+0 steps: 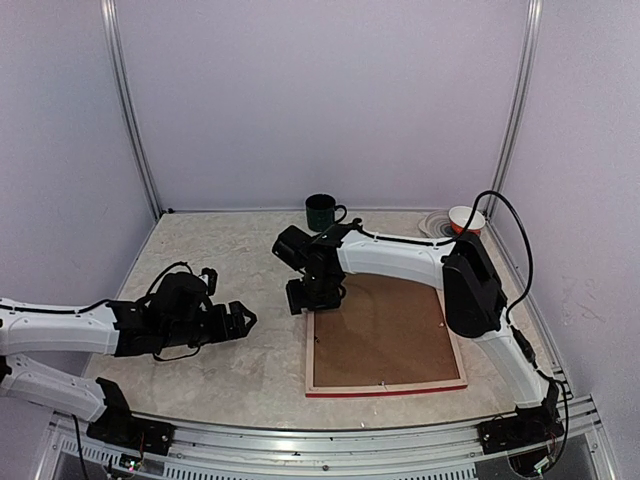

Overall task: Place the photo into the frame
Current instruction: Pick up the photo frame from the center of the board.

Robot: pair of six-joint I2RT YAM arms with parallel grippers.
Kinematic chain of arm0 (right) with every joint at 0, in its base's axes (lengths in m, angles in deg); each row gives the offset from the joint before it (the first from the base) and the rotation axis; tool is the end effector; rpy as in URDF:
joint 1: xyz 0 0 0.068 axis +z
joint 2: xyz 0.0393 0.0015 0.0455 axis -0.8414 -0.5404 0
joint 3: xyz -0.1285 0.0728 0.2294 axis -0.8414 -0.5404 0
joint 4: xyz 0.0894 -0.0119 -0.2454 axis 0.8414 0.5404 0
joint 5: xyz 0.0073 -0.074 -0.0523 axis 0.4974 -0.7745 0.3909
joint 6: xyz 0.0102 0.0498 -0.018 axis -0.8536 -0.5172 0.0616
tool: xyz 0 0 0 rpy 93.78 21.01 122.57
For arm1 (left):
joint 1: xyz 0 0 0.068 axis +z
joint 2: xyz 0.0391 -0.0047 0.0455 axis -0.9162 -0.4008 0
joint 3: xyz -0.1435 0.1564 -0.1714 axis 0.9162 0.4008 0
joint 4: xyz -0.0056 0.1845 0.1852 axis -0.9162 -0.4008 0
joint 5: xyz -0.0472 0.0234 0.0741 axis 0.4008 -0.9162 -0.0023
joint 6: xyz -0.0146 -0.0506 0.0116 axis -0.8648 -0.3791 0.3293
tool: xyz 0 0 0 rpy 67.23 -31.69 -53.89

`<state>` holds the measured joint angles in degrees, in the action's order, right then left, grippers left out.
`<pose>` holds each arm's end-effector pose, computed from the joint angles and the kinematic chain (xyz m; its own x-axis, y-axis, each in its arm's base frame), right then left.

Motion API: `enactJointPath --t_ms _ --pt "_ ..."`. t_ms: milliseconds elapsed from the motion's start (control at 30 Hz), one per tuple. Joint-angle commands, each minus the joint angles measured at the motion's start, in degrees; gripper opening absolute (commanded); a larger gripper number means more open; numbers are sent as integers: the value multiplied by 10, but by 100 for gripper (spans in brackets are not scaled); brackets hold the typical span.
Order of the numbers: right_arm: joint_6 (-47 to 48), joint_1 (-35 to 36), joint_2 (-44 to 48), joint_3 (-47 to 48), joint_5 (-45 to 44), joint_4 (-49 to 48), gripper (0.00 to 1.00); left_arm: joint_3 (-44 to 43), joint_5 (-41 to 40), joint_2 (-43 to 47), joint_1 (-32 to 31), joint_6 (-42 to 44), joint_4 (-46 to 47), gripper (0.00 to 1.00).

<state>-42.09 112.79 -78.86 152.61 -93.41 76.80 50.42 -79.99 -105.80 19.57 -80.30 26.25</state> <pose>0.2919 0.4170 0.1706 -0.9343 -0.1407 -0.3276 -0.1992 0.9680 0.1524 0.1580 -0.1598 0.1827 -0.7644 -0.2294 -0.6025 0.1197 0.8678 -0.4823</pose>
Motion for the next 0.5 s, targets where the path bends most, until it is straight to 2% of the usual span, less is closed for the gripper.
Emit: enactJointPath --t_ms 0,100,300,467 --pt "-25 8 -16 24 -28 26 61 10 19 -7 16 4 7 94" --pt "-29 11 -29 30 -28 30 53 13 22 -6 23 7 10 94" --pt "-39 17 -44 44 -35 34 49 21 25 -12 26 2 19 94" --pt "-47 19 -50 46 -35 33 33 27 24 -15 26 0 23 94"
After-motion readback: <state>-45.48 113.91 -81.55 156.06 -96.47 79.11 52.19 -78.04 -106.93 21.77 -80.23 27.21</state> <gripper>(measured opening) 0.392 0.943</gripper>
